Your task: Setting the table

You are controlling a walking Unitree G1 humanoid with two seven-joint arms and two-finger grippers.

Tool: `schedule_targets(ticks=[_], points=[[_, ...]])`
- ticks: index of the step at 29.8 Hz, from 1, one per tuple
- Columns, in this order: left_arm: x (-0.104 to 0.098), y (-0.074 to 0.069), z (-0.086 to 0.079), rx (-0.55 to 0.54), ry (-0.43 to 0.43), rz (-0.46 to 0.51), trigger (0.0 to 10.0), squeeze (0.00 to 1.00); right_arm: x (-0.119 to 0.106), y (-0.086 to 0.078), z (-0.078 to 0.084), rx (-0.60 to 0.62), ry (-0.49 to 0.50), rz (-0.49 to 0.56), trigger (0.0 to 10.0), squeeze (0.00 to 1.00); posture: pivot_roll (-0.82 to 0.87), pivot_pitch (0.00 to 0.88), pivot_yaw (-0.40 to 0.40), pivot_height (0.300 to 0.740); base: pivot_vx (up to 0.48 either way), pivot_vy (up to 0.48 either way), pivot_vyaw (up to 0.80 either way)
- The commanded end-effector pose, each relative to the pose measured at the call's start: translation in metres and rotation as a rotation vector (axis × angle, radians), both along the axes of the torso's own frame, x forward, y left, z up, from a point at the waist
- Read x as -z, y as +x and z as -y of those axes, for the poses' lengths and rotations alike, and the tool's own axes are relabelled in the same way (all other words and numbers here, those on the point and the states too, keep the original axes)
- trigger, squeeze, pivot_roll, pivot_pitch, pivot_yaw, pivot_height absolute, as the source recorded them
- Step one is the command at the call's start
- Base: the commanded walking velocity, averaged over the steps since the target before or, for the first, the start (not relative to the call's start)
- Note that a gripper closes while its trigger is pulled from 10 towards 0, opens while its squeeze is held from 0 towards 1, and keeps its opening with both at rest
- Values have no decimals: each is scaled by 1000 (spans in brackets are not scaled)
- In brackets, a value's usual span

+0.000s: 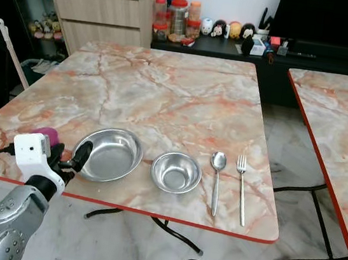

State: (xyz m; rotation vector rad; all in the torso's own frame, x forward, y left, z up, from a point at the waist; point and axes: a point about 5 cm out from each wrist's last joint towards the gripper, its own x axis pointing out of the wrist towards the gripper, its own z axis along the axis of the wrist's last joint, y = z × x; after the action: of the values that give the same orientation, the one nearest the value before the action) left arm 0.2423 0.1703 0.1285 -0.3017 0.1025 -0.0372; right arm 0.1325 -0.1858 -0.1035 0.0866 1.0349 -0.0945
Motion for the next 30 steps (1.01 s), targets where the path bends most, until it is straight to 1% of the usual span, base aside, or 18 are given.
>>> schedule_targets(ticks=[1, 3, 6, 7, 8, 10, 11, 12, 13, 14, 18, 19, 21, 25, 30], points=[[-3, -3, -2, -10, 8, -8, 10000, 0, 0, 0, -3, 22, 7, 8, 10000, 0, 181, 35, 71, 740, 0, 0, 0], [-1, -3, -3, -9, 12, -24, 10000, 0, 0, 0, -2, 28, 6, 10, 10000, 0, 181, 35, 71, 740, 0, 0, 0], [5, -5, -5, -9, 26, -79, 10000, 0, -1, 3, 0, 30, 2, 21, 10000, 0, 178, 35, 72, 740, 0, 0, 0], [7, -6, -7, -28, 29, -110, 10000, 0, -2, 5, 1, 34, 1, 27, 10000, 0, 180, 36, 69, 740, 0, 0, 0], [12, -6, -12, -70, 36, -163, 10000, 0, -3, 8, 3, 40, -2, 34, 10000, 0, 182, 36, 67, 740, 0, 0, 0], [13, -7, -13, -83, 37, -179, 10000, 0, -4, 8, 3, 42, -3, 37, 10000, 0, 181, 37, 66, 740, 0, 0, 0], [15, -8, -15, -103, 19, -204, 10000, 0, -4, 9, 4, 41, -4, 39, 10000, 0, 181, 39, 63, 740, 0, 0, 0], [15, -8, -15, -103, 19, -204, 10000, 0, -4, 9, 4, 41, -4, 39, 10000, 0, 181, 39, 63, 740, 0, 0, 0], [17, -8, -16, -125, -21, -221, 10000, 0, -4, 10, 4, 40, -5, 42, 10000, 0, 181, 41, 61, 740, 0, 0, 0], [16, -8, -16, -135, -38, -224, 10000, 0, -4, 10, 4, 41, -5, 43, 10000, 0, 181, 42, 61, 740, 0, 0, 0], [10, -5, -16, -168, -114, -212, 10000, 0, -5, 12, 5, 40, -5, 46, 10000, 0, 181, 44, 61, 740, 0, 0, 0], [8, -4, -17, -184, -153, -210, 10000, 0, -6, 13, 5, 40, -4, 49, 10000, 0, 181, 43, 62, 740, 0, 0, 0], [8, -3, -17, -194, -189, -219, 10000, 0, -6, 14, 4, 40, -2, 51, 10000, 0, 181, 44, 64, 740, 0, 0, 0], [12, -3, -18, -213, -296, -254, 10000, 0, -6, 15, 2, 42, 4, 54, 10000, 0, 176, 48, 71, 740, 0, 0, 0], [13, -2, -22, -242, -298, -278, 10000, 0, -6, 15, 1, 47, 9, 56, 10000, 0, 170, 49, 80, 740, 0, 0, 0]])
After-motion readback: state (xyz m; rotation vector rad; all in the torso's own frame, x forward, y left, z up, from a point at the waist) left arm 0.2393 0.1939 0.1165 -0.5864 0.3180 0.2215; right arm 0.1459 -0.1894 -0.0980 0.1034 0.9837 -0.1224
